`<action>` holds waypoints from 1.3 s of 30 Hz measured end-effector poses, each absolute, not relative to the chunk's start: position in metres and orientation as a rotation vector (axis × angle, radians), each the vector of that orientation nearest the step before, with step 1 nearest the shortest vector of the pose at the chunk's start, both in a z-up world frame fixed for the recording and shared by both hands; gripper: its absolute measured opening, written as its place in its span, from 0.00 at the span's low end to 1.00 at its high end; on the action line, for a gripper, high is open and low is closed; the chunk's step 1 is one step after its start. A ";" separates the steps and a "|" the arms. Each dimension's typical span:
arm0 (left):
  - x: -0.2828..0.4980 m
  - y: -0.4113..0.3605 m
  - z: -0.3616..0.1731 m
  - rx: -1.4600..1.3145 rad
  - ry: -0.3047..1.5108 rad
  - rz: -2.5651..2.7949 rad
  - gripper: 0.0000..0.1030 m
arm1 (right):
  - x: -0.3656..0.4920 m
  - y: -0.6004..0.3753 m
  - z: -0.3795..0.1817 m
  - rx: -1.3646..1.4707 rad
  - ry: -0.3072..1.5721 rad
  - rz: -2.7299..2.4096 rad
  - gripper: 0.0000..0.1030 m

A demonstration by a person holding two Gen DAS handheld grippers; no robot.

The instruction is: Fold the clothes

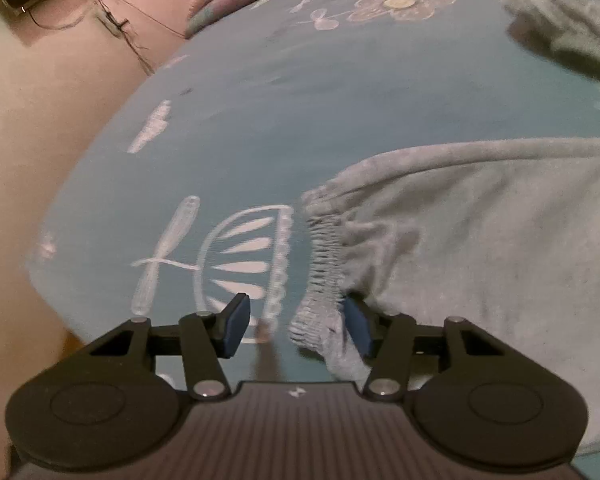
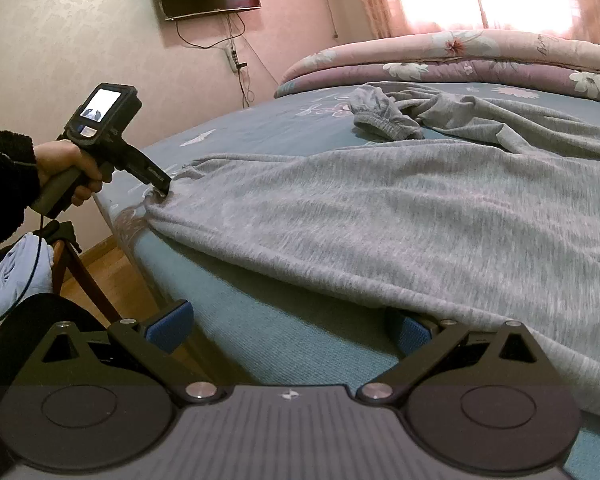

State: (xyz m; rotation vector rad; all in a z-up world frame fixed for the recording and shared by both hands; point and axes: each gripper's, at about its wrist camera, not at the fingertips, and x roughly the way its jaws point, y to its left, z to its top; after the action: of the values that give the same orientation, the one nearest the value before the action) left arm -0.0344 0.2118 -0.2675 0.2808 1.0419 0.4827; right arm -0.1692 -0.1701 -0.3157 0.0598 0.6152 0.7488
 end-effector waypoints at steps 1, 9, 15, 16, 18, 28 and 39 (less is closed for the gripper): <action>-0.033 0.216 -0.267 0.266 1.051 0.504 0.54 | -0.169 -0.171 -0.315 0.061 0.616 0.749 1.00; -0.040 0.206 -0.219 0.185 0.963 0.473 0.51 | -0.167 -0.175 -0.313 0.093 0.629 0.754 1.00; -0.013 0.120 -0.189 0.260 0.828 0.067 0.51 | -0.169 -0.174 -0.312 0.088 0.634 0.767 1.00; -0.006 0.099 -0.192 0.289 0.820 -0.010 0.52 | -0.169 -0.173 -0.312 0.086 0.635 0.775 1.00; 0.010 0.063 -0.207 0.336 0.832 -0.127 0.52 | -0.171 -0.173 -0.310 0.080 0.634 0.801 1.00; 0.039 0.029 -0.254 0.417 0.851 0.075 0.53 | -0.178 -0.185 -0.302 0.051 0.596 0.816 1.00; -0.085 -0.038 -0.220 0.717 0.570 -0.480 0.59 | -0.199 -0.196 -0.284 -0.047 0.551 0.805 1.00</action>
State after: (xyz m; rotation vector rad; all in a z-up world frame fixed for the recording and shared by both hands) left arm -0.0851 -0.0379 -0.2198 0.7169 0.5704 -0.4802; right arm -0.1993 -0.1959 -0.2842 -0.0473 0.5511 0.8053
